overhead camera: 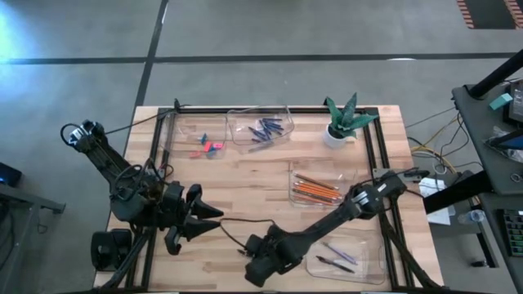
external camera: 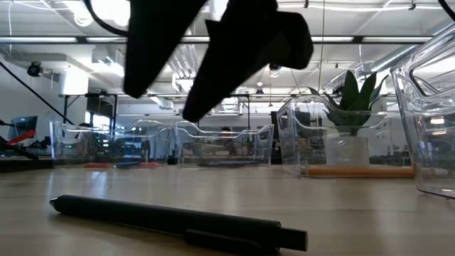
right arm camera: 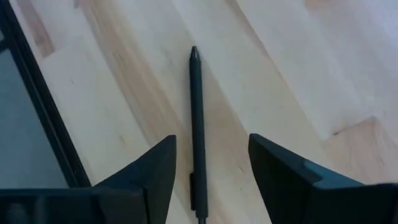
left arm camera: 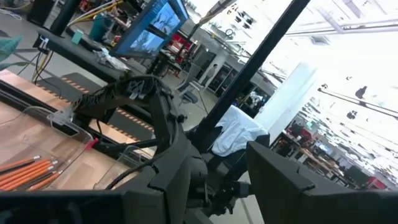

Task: Sort crayons/erasers/pens/pencils in bins
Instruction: Put the black pen into the bottom transparent bin

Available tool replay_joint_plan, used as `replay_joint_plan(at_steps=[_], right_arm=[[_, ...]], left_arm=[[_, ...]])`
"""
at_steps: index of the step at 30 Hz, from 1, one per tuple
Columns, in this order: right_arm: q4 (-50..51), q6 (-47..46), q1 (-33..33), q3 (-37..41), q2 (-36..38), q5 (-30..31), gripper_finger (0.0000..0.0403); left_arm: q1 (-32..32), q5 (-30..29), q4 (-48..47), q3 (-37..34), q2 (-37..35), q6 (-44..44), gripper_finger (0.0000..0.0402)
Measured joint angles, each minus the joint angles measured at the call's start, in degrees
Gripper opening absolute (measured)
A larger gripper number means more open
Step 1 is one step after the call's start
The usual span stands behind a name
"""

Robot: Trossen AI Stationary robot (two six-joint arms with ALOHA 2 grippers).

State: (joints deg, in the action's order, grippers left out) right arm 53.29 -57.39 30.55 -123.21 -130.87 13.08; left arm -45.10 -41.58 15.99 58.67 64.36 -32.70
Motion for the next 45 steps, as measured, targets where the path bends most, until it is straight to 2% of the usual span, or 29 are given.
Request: replay_joint_plan(at_steps=[8, 21, 29, 34, 41, 45], right_arm=[[6.68, 3.39, -0.22, -10.81, -7.53, 0.00, 0.0194], [8.94, 3.40, -0.33, -11.39, -11.27, -1.09, 0.0193], [9.70, 3.89, -0.48, -11.09, -12.78, -2.54, 0.0166], [10.38, 3.99, -0.80, -11.09, -13.15, -2.64, 0.0132], [10.79, 5.29, -1.48, -10.98, -13.22, -2.85, 0.0029], [10.94, 7.62, -1.71, -10.83, -12.19, -3.37, 0.0021]], left_arm=[[-0.02, -0.02, 0.00, 0.00, 0.00, -0.01, 0.0141], [-0.02, -0.09, -0.03, 0.00, 0.00, 0.01, 0.0141], [-0.07, -0.30, -0.13, -0.04, 0.00, 0.03, 0.0141], [-0.07, -0.31, -0.37, -0.04, 0.00, 0.06, 0.0141], [-0.07, -0.28, -0.35, -0.04, 0.02, 0.06, 0.0141], [-0.05, -0.27, -0.35, -0.04, 0.00, 0.07, 0.0141]])
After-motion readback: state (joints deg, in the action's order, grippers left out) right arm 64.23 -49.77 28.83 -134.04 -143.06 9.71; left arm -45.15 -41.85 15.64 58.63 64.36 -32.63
